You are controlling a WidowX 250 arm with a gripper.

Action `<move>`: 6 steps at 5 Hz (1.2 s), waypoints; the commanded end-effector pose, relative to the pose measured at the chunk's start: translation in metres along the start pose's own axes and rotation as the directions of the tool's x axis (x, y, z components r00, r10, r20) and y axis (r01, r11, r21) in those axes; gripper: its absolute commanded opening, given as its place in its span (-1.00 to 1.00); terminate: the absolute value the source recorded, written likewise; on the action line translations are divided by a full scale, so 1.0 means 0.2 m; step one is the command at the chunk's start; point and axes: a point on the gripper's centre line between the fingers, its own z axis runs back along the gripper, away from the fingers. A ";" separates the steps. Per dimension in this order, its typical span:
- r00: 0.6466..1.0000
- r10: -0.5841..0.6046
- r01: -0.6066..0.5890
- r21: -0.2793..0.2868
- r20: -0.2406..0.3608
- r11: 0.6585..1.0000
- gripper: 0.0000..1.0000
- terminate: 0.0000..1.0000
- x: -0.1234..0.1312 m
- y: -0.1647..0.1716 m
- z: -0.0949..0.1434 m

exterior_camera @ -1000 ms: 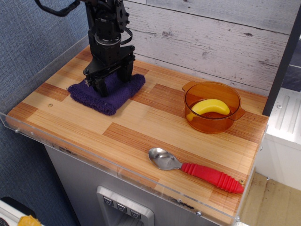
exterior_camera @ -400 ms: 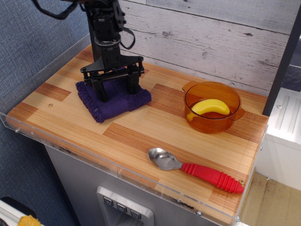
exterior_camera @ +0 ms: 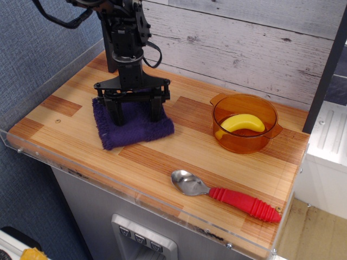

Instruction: Move the cloth to the left of the spoon.

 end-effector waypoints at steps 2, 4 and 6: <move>0.927 -0.372 0.370 -0.049 -0.043 0.928 1.00 -1.00 -0.13 0.03 0.00; 0.868 -0.497 0.497 -0.092 0.025 0.863 1.00 -1.00 -0.20 -0.01 0.00; 0.813 -0.583 0.579 -0.115 0.002 0.807 1.00 -1.00 -0.20 0.04 0.00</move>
